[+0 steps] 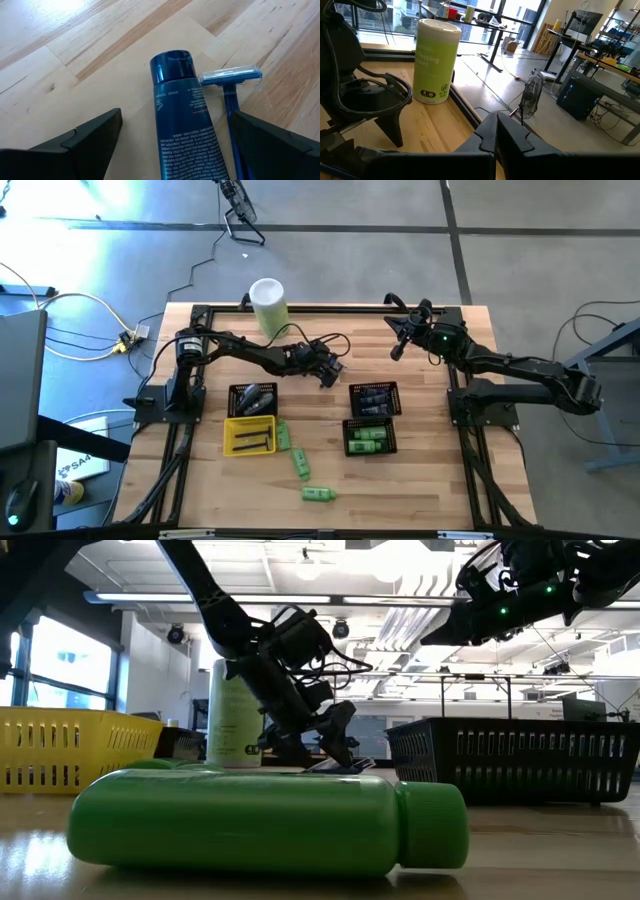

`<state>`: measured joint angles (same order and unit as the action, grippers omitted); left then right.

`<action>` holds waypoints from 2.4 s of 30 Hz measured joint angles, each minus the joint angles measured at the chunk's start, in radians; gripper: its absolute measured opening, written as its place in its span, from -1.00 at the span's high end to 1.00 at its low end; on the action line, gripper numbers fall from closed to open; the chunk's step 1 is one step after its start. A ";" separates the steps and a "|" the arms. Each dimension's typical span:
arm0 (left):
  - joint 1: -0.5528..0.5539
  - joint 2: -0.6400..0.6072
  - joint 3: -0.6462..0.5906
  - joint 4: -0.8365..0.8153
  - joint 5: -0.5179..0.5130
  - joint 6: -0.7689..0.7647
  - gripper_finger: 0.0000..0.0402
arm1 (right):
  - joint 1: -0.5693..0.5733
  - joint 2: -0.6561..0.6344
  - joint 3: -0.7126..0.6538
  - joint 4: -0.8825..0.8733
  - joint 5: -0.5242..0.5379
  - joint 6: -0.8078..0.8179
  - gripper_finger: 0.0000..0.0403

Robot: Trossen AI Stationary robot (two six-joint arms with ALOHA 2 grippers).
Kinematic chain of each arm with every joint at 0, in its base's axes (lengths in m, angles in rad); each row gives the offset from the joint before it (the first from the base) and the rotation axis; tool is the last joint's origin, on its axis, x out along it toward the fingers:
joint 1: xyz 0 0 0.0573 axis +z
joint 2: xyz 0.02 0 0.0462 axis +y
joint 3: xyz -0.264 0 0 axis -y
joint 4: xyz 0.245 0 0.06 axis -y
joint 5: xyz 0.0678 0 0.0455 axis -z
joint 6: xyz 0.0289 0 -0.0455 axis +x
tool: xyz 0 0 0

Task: Pick & Place Travel size toiletries
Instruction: Put the blue shave cream tub into the top right black bin

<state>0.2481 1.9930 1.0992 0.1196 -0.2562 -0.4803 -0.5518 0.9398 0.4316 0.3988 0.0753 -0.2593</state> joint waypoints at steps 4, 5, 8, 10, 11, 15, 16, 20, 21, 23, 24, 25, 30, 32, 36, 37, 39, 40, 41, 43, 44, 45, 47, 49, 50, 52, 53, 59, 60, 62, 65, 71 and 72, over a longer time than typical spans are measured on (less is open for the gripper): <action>0.000 0.000 0.000 0.000 0.000 -0.003 -0.83 | 0.000 0.000 0.000 0.000 0.000 0.000 0.99; 0.000 0.000 0.000 0.000 0.000 -0.004 -0.83 | 0.000 0.000 0.000 0.000 0.000 0.000 0.99; 0.000 0.000 0.000 -0.001 0.000 -0.004 -0.83 | 0.000 0.000 0.000 0.000 0.000 0.000 0.99; 0.001 0.000 0.000 -0.002 0.000 -0.006 -0.80 | 0.000 0.000 0.000 0.000 0.000 0.000 0.99; 0.001 0.000 -0.001 -0.002 0.001 -0.006 -0.78 | 0.000 0.000 0.000 0.000 0.000 0.000 0.99; 0.002 0.000 -0.001 -0.005 0.008 -0.007 -0.65 | 0.000 0.000 0.000 0.000 0.000 0.000 0.99; 0.002 0.000 -0.001 -0.006 0.007 -0.006 -0.62 | 0.000 0.000 0.000 0.000 0.000 0.000 0.99; 0.002 0.000 -0.002 -0.008 0.007 -0.015 -0.53 | 0.000 0.000 0.000 0.000 0.000 0.000 0.99; 0.002 0.000 -0.002 -0.009 0.007 -0.020 -0.52 | 0.000 0.000 0.000 0.000 0.000 0.000 0.99; 0.002 0.000 -0.002 -0.013 0.007 -0.022 -0.49 | 0.000 0.000 0.000 0.000 0.000 0.000 0.99; 0.002 0.000 -0.002 -0.014 0.007 -0.024 -0.48 | 0.000 0.000 0.000 0.000 0.000 0.000 0.99; 0.002 0.000 -0.002 -0.014 0.008 -0.028 -0.47 | 0.000 0.000 0.000 0.000 0.000 0.000 0.99; 0.002 0.000 -0.002 -0.015 0.011 -0.031 -0.39 | 0.000 0.000 0.000 0.000 0.000 0.000 0.99; 0.002 0.000 -0.002 -0.017 0.011 -0.032 -0.34 | 0.000 0.000 0.000 0.000 0.000 0.000 0.99; 0.002 0.000 -0.002 -0.018 0.011 -0.032 -0.23 | 0.000 0.000 0.000 0.000 0.000 0.000 0.99; 0.002 0.000 -0.002 -0.018 0.011 -0.033 -0.21 | 0.000 0.000 0.000 0.000 0.000 0.000 0.99; 0.002 0.000 -0.002 -0.018 0.011 -0.033 -0.16 | 0.000 0.000 0.000 0.000 0.000 0.000 0.99; 0.002 0.000 -0.002 -0.018 0.011 -0.033 -0.14 | 0.000 0.000 0.000 0.000 0.000 0.000 0.99; 0.002 0.000 -0.002 -0.018 0.013 -0.033 -0.13 | 0.000 0.000 0.000 0.000 0.000 0.000 0.99; 0.002 0.000 -0.002 -0.017 0.014 -0.033 -0.10 | 0.000 0.000 0.000 0.000 0.000 0.000 0.99; 0.002 0.000 -0.002 -0.017 0.014 -0.032 -0.09 | 0.000 0.000 0.000 0.000 0.000 0.000 0.99; 0.002 0.000 -0.002 -0.017 0.014 -0.032 -0.08 | 0.000 0.000 0.000 0.000 0.000 0.000 0.99; 0.002 0.001 -0.002 -0.017 0.014 -0.032 -0.06 | 0.000 0.000 0.000 0.000 0.000 0.000 0.99; 0.002 0.001 -0.002 -0.017 0.014 -0.032 -0.04 | 0.000 0.000 0.000 0.000 0.000 0.000 0.99; 0.002 0.001 -0.002 -0.017 0.014 -0.032 -0.03 | 0.000 0.000 0.000 0.000 0.000 0.000 0.99; 0.002 0.001 -0.002 -0.017 0.014 -0.032 -0.02 | 0.000 0.000 0.000 0.000 0.000 0.000 0.99; 0.002 0.001 -0.002 -0.017 0.014 -0.032 -0.01 | 0.000 0.000 0.000 0.000 0.000 0.000 0.99; 0.002 0.001 -0.002 -0.016 0.014 -0.032 0.01 | 0.000 0.000 0.000 0.000 0.000 0.000 0.99; 0.002 0.001 -0.002 -0.016 0.015 -0.032 0.01 | 0.000 0.000 0.000 0.000 0.000 0.000 0.99; 0.002 0.001 -0.002 -0.016 0.014 -0.032 0.02 | 0.000 0.000 0.000 0.000 0.000 0.000 0.99; 0.001 0.001 -0.002 -0.016 0.015 -0.032 0.02 | 0.000 0.000 0.000 0.000 0.000 0.000 0.99; 0.001 0.001 -0.002 -0.016 0.015 -0.031 0.02 | 0.000 0.000 0.000 0.000 0.000 0.000 0.99; 0.001 0.001 -0.002 -0.016 0.015 -0.031 0.02 | 0.000 0.000 0.000 0.000 0.000 0.000 0.99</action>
<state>0.2493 1.9942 1.0977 0.1036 -0.2413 -0.5114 -0.5518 0.9398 0.4316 0.3985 0.0753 -0.2592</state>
